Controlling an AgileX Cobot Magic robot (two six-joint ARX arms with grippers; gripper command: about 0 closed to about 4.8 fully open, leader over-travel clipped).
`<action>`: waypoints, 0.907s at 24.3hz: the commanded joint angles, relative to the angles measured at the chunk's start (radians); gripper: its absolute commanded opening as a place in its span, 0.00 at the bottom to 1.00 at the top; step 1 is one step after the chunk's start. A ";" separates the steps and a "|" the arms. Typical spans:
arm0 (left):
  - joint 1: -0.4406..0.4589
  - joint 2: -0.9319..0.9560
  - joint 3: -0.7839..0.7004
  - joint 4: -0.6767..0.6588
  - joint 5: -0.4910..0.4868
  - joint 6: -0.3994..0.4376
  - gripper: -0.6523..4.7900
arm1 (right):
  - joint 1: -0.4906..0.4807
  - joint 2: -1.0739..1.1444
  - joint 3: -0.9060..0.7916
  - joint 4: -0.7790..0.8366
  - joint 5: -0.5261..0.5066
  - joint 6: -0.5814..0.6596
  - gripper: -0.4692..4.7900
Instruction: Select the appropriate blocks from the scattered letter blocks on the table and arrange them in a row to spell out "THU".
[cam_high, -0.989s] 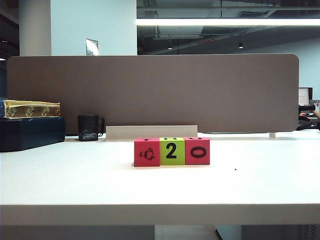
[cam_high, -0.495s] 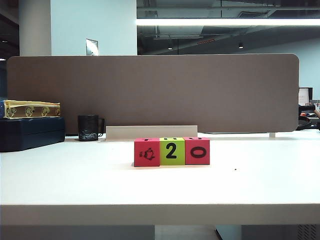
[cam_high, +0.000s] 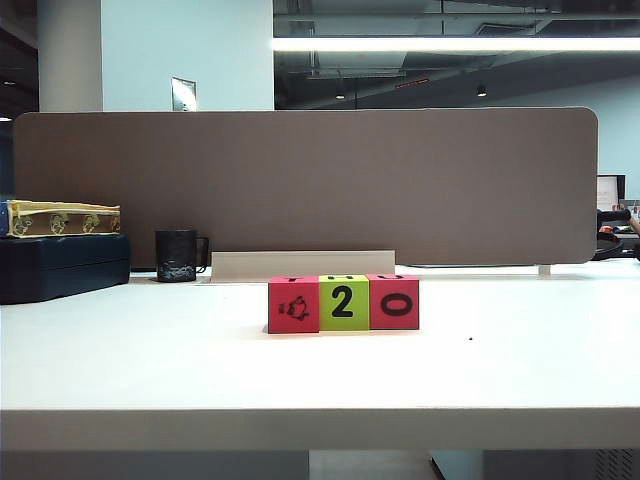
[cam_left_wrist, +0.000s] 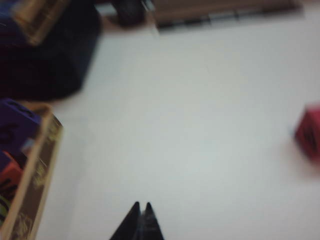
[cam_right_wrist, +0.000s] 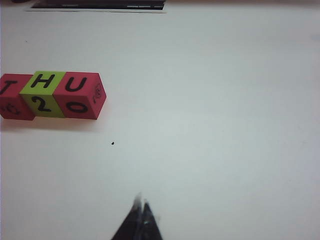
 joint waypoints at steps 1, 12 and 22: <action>0.134 -0.211 -0.206 0.245 0.107 -0.091 0.11 | 0.002 0.000 0.002 0.016 -0.001 0.005 0.08; 0.305 -0.490 -0.414 0.262 0.139 -0.222 0.11 | 0.002 0.000 0.002 0.016 0.002 0.005 0.08; 0.305 -0.490 -0.416 0.066 0.143 -0.174 0.11 | 0.002 -0.001 0.002 0.015 0.002 0.005 0.08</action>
